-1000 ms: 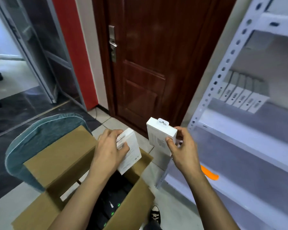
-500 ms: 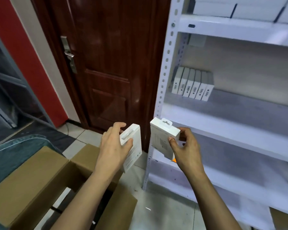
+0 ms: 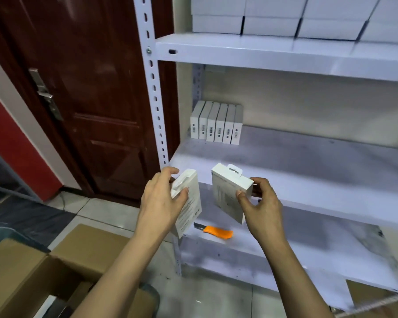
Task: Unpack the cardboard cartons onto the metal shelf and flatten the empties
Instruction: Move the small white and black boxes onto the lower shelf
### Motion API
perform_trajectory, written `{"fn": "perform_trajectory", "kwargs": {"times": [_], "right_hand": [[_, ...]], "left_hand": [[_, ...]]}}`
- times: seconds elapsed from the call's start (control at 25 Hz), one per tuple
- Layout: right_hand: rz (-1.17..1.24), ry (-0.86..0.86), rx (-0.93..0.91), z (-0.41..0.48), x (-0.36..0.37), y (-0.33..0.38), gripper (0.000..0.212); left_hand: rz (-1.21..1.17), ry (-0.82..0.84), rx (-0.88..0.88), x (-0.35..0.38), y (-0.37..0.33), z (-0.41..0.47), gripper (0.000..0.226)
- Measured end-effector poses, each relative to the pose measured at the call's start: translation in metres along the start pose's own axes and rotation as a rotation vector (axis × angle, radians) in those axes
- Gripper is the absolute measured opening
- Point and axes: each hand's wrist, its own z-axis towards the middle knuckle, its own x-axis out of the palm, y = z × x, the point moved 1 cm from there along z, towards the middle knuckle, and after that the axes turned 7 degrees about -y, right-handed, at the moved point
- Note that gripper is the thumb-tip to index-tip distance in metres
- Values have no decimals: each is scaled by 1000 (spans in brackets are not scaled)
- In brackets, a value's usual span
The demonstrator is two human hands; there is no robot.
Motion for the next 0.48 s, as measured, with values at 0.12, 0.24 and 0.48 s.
{"fn": "perform_trajectory", "kwargs": {"times": [0.12, 0.24, 0.48], "right_hand": [[1, -32, 12, 17, -25, -10, 27], [-8, -63, 21, 33, -49, -17, 26], [36, -119, 35, 57, -90, -26, 22]], "left_hand": [[-3, 3, 2, 22, -25, 4, 39], [-12, 11, 9, 44, -51, 8, 40], [-39, 30, 50, 84, -103, 8, 42]]}}
